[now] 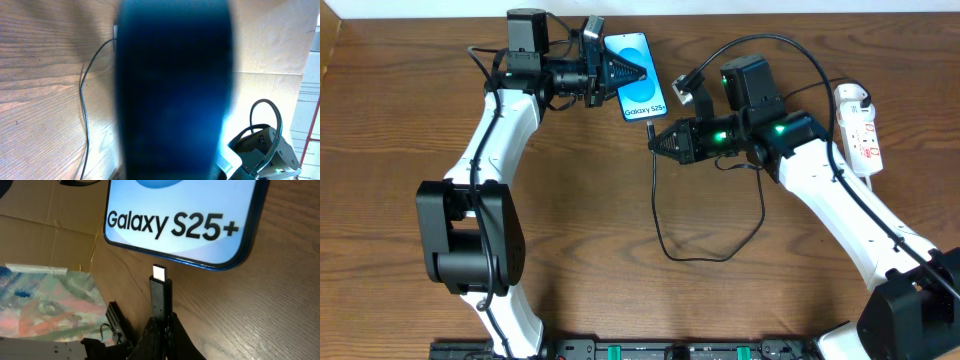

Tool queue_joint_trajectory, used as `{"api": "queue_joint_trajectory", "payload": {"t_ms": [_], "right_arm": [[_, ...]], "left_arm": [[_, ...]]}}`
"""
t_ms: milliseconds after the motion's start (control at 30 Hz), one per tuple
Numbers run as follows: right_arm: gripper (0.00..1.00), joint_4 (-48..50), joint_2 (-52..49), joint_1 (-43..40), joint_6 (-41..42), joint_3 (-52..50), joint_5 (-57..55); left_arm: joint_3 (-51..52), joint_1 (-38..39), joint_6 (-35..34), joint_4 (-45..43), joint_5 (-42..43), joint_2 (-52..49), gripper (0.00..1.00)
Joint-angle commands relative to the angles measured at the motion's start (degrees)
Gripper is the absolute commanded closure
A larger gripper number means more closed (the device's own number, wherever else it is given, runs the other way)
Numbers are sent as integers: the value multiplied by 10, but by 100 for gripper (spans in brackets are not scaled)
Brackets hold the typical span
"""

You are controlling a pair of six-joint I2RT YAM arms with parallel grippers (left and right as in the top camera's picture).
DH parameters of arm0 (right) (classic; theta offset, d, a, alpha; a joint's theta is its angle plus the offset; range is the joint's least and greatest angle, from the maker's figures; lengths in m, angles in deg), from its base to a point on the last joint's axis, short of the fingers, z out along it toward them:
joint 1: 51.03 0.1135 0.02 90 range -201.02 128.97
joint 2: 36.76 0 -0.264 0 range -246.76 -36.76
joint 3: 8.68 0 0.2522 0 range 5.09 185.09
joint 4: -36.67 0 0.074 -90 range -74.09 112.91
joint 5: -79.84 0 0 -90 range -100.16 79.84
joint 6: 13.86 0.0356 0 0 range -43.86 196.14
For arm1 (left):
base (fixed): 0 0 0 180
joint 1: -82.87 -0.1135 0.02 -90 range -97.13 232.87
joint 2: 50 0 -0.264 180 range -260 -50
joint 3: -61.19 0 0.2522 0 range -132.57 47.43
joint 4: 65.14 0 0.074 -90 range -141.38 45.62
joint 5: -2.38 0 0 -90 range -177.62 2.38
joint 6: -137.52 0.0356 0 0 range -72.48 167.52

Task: Plug charger to phone and switch on socket
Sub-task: 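Push the USB-C plug up into the phone's port with the right gripper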

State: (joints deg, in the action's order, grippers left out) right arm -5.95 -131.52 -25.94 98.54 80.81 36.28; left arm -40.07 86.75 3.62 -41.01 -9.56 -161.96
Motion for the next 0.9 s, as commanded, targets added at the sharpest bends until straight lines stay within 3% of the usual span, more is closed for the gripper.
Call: {"api": "queue_joint_trajectory", "payload": {"t_ms": [0,867], "right_arm": [[99,0,8,5,5,-2,2],[99,12,8,5,12,-2,0]], "left_arm": [[0,3,-1,-5,18,4,93],[0,6,5,-5,19,4,93]]}}
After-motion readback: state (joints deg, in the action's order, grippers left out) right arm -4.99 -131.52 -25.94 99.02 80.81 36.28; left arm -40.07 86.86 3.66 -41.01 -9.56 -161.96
